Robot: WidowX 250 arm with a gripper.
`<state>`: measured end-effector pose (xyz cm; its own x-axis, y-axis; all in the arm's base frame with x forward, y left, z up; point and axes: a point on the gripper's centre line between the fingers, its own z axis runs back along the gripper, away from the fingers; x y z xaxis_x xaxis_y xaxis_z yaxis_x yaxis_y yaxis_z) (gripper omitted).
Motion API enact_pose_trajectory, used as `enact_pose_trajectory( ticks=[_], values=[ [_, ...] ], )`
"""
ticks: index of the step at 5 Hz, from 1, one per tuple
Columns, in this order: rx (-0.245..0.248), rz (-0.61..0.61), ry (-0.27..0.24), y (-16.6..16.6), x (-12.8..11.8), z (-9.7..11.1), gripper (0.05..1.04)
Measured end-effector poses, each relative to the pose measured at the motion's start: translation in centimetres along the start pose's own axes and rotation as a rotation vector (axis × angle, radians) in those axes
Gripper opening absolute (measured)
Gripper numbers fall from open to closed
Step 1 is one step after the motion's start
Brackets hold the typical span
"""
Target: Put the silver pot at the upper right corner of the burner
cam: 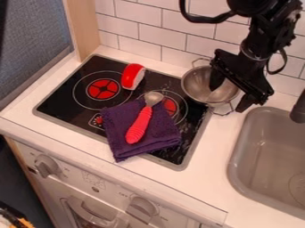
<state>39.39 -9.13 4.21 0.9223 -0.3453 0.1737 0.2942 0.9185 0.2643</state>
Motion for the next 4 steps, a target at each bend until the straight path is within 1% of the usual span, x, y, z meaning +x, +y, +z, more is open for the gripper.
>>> enact_pose_trajectory(
  ticks=[1,2,3,4],
  values=[
    [-0.023,0.052,-0.034,1.0,-0.2,1.3,1.010],
    [-0.019,0.079,-0.083,2.0,0.3,3.7,1.006],
    [-0.043,0.075,-0.169,2.6,1.0,7.1,1.006],
    [-0.114,0.126,-0.282,4.2,0.9,9.8,1.006]
  ],
)
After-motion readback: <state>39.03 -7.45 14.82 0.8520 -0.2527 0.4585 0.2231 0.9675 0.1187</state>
